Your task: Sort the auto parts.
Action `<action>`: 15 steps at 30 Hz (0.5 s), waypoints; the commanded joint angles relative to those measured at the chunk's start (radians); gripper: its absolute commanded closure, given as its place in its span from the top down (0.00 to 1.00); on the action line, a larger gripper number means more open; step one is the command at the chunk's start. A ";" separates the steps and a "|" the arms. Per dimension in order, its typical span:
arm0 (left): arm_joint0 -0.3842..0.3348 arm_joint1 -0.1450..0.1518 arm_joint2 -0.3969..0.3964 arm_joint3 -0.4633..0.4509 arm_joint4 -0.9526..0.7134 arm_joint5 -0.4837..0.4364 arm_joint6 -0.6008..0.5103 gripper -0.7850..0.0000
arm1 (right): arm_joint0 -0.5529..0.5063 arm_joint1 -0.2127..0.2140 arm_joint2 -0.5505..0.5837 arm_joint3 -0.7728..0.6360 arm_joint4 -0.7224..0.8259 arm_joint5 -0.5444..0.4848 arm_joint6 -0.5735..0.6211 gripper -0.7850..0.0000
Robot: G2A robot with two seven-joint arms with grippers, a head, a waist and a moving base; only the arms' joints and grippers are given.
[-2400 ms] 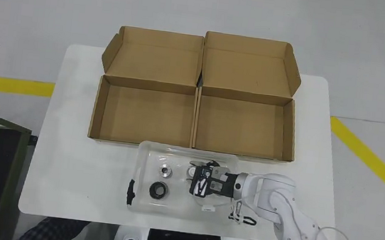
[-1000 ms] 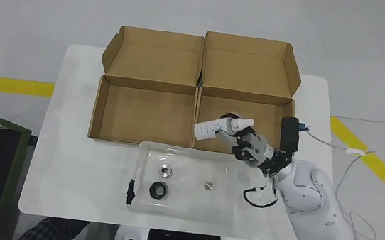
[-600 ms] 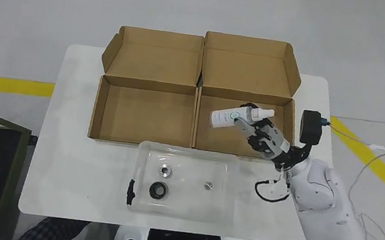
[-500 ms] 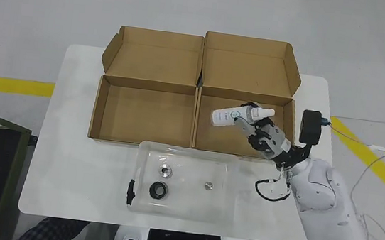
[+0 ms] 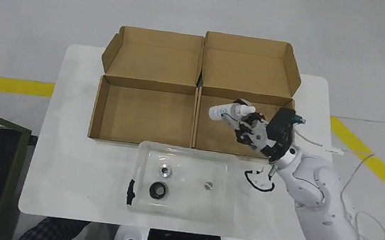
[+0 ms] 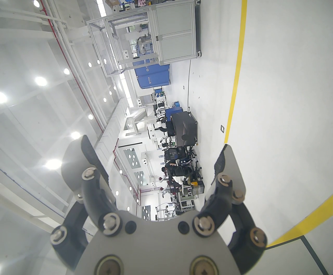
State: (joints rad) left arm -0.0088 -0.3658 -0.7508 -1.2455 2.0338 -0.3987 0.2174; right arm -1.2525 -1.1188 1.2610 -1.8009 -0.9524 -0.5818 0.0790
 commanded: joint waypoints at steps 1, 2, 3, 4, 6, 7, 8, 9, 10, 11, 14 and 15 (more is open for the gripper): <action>0.000 0.000 0.000 0.000 0.000 0.000 0.000 1.00 | 0.019 -0.003 -0.019 0.020 -0.047 0.026 0.004 0.00; 0.000 0.000 0.000 0.000 0.000 0.000 0.000 1.00 | 0.026 -0.005 -0.028 0.029 -0.061 0.037 0.004 0.00; 0.000 0.000 0.000 0.000 0.000 0.000 0.000 1.00 | 0.035 -0.007 -0.036 0.039 -0.078 0.048 0.008 0.00; 0.000 0.000 0.000 0.000 0.000 0.000 0.000 1.00 | 0.043 -0.008 -0.043 0.048 -0.098 0.061 0.010 0.00; 0.000 0.000 0.000 0.000 0.000 0.000 0.000 1.00 | 0.058 -0.011 -0.059 0.065 -0.131 0.082 0.015 0.00; 0.000 0.000 0.000 0.000 0.000 0.000 0.000 1.00 | 0.066 -0.013 -0.066 0.073 -0.146 0.092 0.018 0.00; 0.000 0.000 0.000 0.000 0.000 0.000 0.000 1.00 | 0.075 -0.015 -0.074 0.083 -0.159 0.102 0.021 0.00; 0.000 0.000 0.000 0.000 0.000 0.000 0.000 1.00 | 0.083 -0.017 -0.081 0.092 -0.170 0.110 0.022 0.00; 0.000 0.000 0.000 0.000 0.000 0.000 0.000 1.00 | 0.091 -0.018 -0.088 0.103 -0.179 0.117 0.025 0.00; 0.000 0.000 0.000 0.000 0.000 0.000 0.000 1.00 | 0.100 -0.020 -0.095 0.114 -0.190 0.125 0.029 0.00; 0.000 0.000 0.000 0.000 0.000 0.000 0.000 1.00 | 0.129 -0.026 -0.118 0.146 -0.216 0.146 0.041 0.00; 0.000 0.000 0.000 0.000 0.000 0.000 0.000 1.00 | 0.138 -0.029 -0.127 0.158 -0.220 0.153 0.045 0.00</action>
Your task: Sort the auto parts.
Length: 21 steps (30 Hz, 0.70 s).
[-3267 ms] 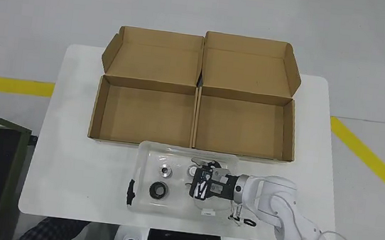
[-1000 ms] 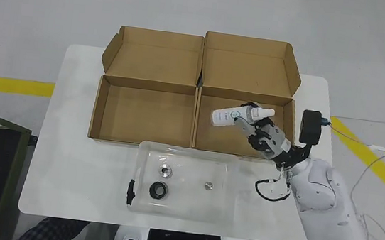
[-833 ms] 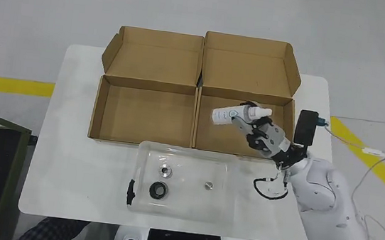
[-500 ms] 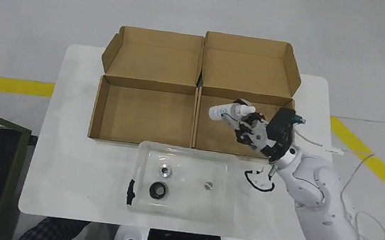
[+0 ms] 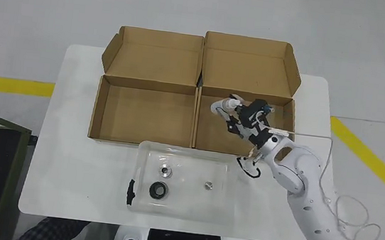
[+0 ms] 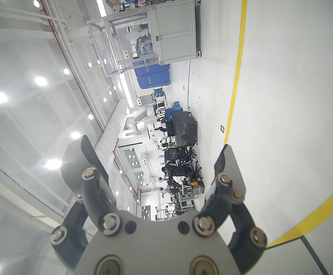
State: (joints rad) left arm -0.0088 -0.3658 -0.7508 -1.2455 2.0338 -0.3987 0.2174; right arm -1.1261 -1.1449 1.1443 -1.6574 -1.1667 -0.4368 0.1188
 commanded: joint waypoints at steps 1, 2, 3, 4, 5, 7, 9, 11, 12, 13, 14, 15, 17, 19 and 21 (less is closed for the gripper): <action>0.000 0.000 0.000 0.000 0.000 0.000 0.000 1.00 | 0.023 -0.005 -0.019 0.028 -0.007 0.011 0.011 0.00; 0.000 0.000 0.000 0.000 0.000 0.000 0.000 1.00 | 0.034 -0.008 -0.029 0.041 -0.012 0.015 0.019 0.00; 0.000 0.000 0.000 0.000 0.000 0.000 0.000 1.00 | 0.046 -0.011 -0.040 0.054 -0.017 0.020 0.027 0.00; 0.000 0.000 0.000 0.000 0.000 0.000 0.000 1.00 | 0.057 -0.014 -0.050 0.068 -0.020 0.025 0.033 0.00; 0.000 0.000 0.000 0.000 0.000 0.000 0.000 1.00 | 0.070 -0.017 -0.060 0.082 -0.031 0.031 0.040 0.00; 0.000 0.000 0.000 0.000 0.000 0.000 0.000 1.00 | 0.092 -0.023 -0.081 0.111 -0.043 0.039 0.048 0.00; 0.000 0.000 0.000 0.000 0.000 0.000 0.000 1.00 | 0.112 -0.030 -0.099 0.140 -0.042 0.045 0.055 0.00; 0.000 0.000 0.000 0.000 0.000 0.000 0.000 1.00 | 0.128 -0.036 -0.112 0.167 -0.037 0.047 0.060 0.00; 0.000 0.000 0.000 0.000 0.000 0.000 0.000 1.00 | 0.135 -0.038 -0.118 0.179 -0.037 0.049 0.063 0.00; 0.000 0.000 0.000 0.000 0.000 0.000 0.000 1.00 | 0.141 -0.040 -0.123 0.189 -0.036 0.051 0.065 0.00; 0.000 0.000 0.000 0.000 0.000 0.000 0.000 1.00 | 0.147 -0.043 -0.128 0.198 -0.034 0.052 0.067 0.00; 0.000 0.000 0.000 0.000 0.000 0.000 0.000 1.00 | 0.151 -0.044 -0.130 0.203 -0.033 0.053 0.068 0.00; 0.000 0.000 0.000 0.000 0.000 0.000 0.000 1.00 | 0.162 -0.049 -0.139 0.219 -0.034 0.057 0.075 0.05; 0.000 0.000 0.000 0.000 0.000 0.000 0.000 1.00 | 0.168 -0.052 -0.145 0.228 -0.034 0.058 0.079 0.20; 0.000 0.000 0.000 0.000 0.000 0.000 0.000 1.00 | 0.176 -0.055 -0.151 0.238 -0.036 0.058 0.085 0.37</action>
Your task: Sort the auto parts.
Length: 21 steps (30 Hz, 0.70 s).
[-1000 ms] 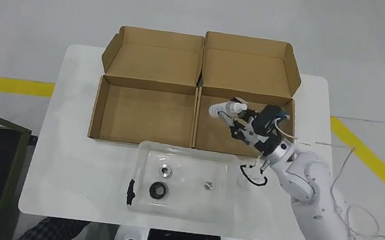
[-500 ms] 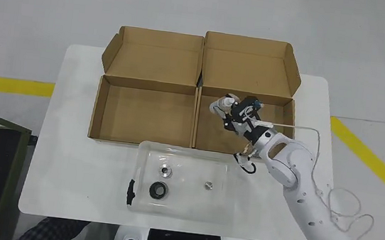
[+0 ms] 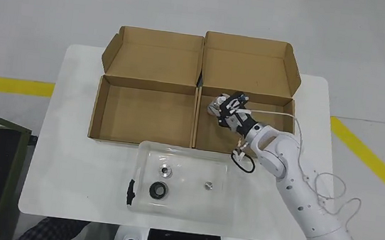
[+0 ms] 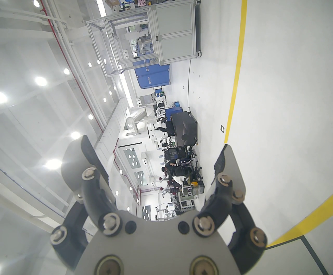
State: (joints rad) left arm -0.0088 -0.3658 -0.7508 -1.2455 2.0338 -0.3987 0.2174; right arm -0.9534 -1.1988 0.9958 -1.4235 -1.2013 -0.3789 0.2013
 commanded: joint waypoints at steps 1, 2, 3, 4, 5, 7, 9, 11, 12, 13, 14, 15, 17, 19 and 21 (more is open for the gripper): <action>0.000 0.000 0.000 0.000 0.000 0.000 0.000 1.00 | 0.007 -0.003 -0.006 0.010 -0.001 0.000 0.006 0.41; 0.000 0.000 0.000 0.000 0.000 0.000 0.000 1.00 | 0.009 -0.005 -0.009 0.013 -0.002 0.001 0.009 0.44; 0.000 0.000 0.000 0.000 0.000 0.000 0.000 1.00 | 0.011 -0.006 -0.011 0.015 -0.002 0.002 0.009 0.47; 0.000 0.000 0.000 0.000 0.000 0.000 0.000 1.00 | 0.012 -0.008 -0.013 0.018 -0.001 0.002 0.009 0.53; 0.000 0.000 0.000 0.000 0.000 0.000 0.000 1.00 | 0.013 -0.009 -0.014 0.020 -0.001 0.002 0.010 0.75; 0.000 0.000 0.000 0.000 0.000 0.000 0.000 1.00 | 0.015 -0.011 -0.015 0.025 0.004 -0.003 0.013 0.92; 0.000 0.000 0.000 0.000 0.000 0.000 0.000 1.00 | 0.013 -0.011 -0.013 0.020 0.006 -0.006 0.013 1.00; 0.000 0.000 0.000 0.000 0.000 0.000 0.000 1.00 | 0.006 -0.009 -0.001 0.001 0.005 -0.017 0.014 1.00; 0.000 0.000 0.000 0.000 0.000 0.000 0.000 1.00 | 0.000 -0.007 0.006 -0.012 0.001 -0.023 0.015 1.00; 0.000 0.000 0.000 0.000 0.000 0.000 0.000 1.00 | -0.008 -0.004 0.016 -0.029 -0.001 -0.030 0.016 1.00; 0.000 0.000 0.000 0.000 0.000 0.000 0.000 1.00 | -0.017 -0.001 0.028 -0.047 -0.003 -0.036 0.019 1.00; 0.000 0.000 0.000 0.000 0.000 0.000 0.000 1.00 | -0.029 0.003 0.040 -0.070 -0.004 -0.046 0.025 1.00; 0.000 0.000 0.000 0.000 0.000 0.000 0.000 1.00 | -0.055 0.012 0.067 -0.122 -0.008 -0.070 0.045 1.00; 0.000 0.000 0.000 0.000 0.000 0.000 0.000 1.00 | -0.088 0.022 0.098 -0.180 -0.019 -0.089 0.072 1.00; 0.000 0.000 0.000 0.000 0.000 0.000 0.000 1.00 | -0.126 0.032 0.128 -0.241 -0.027 -0.107 0.106 1.00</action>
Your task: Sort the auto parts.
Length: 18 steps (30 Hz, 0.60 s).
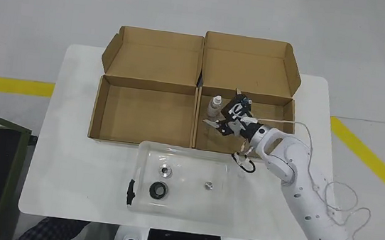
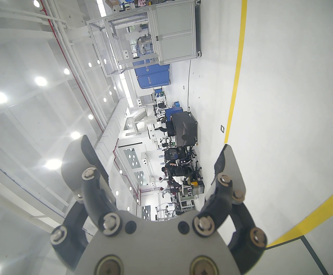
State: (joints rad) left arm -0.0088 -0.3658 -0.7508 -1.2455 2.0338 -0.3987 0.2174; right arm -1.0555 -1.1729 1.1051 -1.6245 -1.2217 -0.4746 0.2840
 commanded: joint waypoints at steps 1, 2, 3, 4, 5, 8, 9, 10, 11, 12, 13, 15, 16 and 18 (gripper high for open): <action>0.000 0.000 0.000 0.000 0.000 0.000 0.000 1.00 | -0.044 0.011 0.032 -0.075 -0.013 -0.023 0.043 1.00; 0.000 0.000 0.000 0.000 0.000 0.000 0.000 1.00 | -0.064 0.016 0.046 -0.108 -0.017 -0.035 0.059 1.00; 0.000 0.000 0.000 0.000 0.000 0.000 0.000 1.00 | -0.084 0.020 0.059 -0.140 -0.020 -0.047 0.075 1.00; 0.000 0.000 0.000 0.000 0.000 0.000 0.000 1.00 | -0.105 0.025 0.071 -0.172 -0.020 -0.064 0.088 1.00; 0.000 0.000 0.000 0.000 0.000 0.000 0.000 1.00 | -0.127 0.029 0.084 -0.201 -0.015 -0.084 0.102 1.00; 0.000 0.000 0.000 0.000 0.000 0.000 0.000 1.00 | -0.188 0.042 0.120 -0.296 -0.046 -0.132 0.134 1.00; 0.000 0.000 0.000 0.000 0.000 0.000 0.000 1.00 | -0.203 0.045 0.127 -0.313 -0.052 -0.143 0.138 1.00; 0.000 0.000 0.000 0.000 0.000 0.000 0.000 1.00 | -0.236 0.050 0.141 -0.344 -0.050 -0.161 0.141 1.00; 0.000 0.000 0.000 0.000 0.000 0.000 0.000 1.00 | -0.259 0.054 0.151 -0.365 -0.042 -0.179 0.143 1.00; 0.000 0.000 0.000 0.000 0.000 0.000 0.000 1.00 | -0.274 0.056 0.159 -0.378 -0.041 -0.190 0.147 1.00; 0.000 0.000 0.000 0.000 0.000 0.000 0.000 1.00 | -0.302 0.061 0.174 -0.405 -0.044 -0.212 0.156 1.00; 0.000 0.000 0.000 0.000 0.000 0.000 0.000 1.00 | -0.338 0.068 0.191 -0.434 -0.050 -0.241 0.165 1.00; 0.000 0.000 0.000 0.000 0.000 0.000 0.000 1.00 | -0.364 0.073 0.202 -0.455 -0.058 -0.266 0.173 1.00; 0.000 0.000 0.000 0.000 0.000 0.000 0.000 1.00 | -0.401 0.079 0.213 -0.475 -0.054 -0.311 0.179 1.00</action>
State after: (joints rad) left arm -0.0088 -0.3658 -0.7508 -1.2455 2.0338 -0.3987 0.2174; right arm -1.4343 -1.0976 1.3113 -2.0881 -1.2782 -0.7561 0.4594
